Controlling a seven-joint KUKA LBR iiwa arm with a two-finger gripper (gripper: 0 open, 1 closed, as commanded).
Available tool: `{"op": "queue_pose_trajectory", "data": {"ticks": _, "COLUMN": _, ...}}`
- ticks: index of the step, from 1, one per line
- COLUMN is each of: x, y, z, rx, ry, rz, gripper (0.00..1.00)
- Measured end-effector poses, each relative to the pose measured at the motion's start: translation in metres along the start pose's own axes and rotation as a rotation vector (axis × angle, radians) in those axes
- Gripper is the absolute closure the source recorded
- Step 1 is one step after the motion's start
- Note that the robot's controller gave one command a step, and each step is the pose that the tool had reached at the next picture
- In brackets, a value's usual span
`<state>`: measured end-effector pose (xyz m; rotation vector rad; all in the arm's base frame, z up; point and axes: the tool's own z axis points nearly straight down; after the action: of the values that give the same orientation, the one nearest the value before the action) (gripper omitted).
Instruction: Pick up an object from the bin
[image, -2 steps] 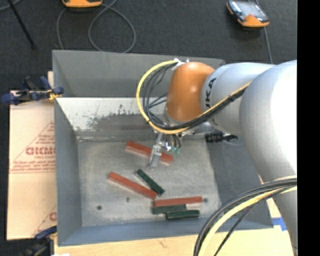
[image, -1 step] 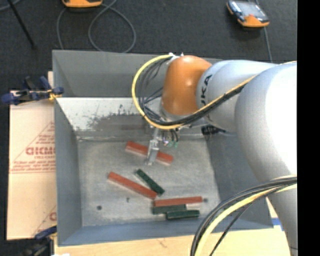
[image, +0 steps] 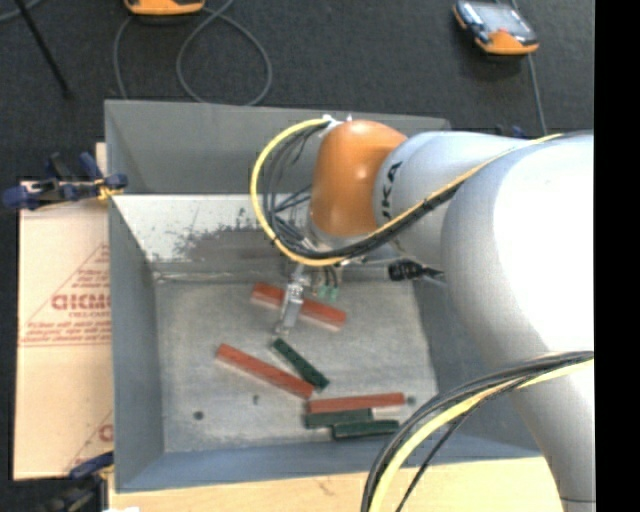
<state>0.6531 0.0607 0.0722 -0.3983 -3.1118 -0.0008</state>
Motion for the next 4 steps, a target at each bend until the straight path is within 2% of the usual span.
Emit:
{"op": "queue_pose_trajectory", "data": {"ticks": 1, "x": 0.0, "y": -0.001, "z": -0.001, "rx": 0.002, "ry": 0.001, "rz": -0.003, "gripper": 0.0}}
{"op": "queue_pose_trajectory", "data": {"ticks": 2, "x": -0.002, "y": 0.0, "z": -0.001, "rx": 0.0, "ry": -0.009, "rz": -0.004, "gripper": 1.0}}
{"op": "queue_pose_trajectory", "data": {"ticks": 4, "x": -0.005, "y": -0.001, "z": -0.028, "rx": 0.0, "ry": -0.013, "rz": -0.006, "gripper": 1.0}}
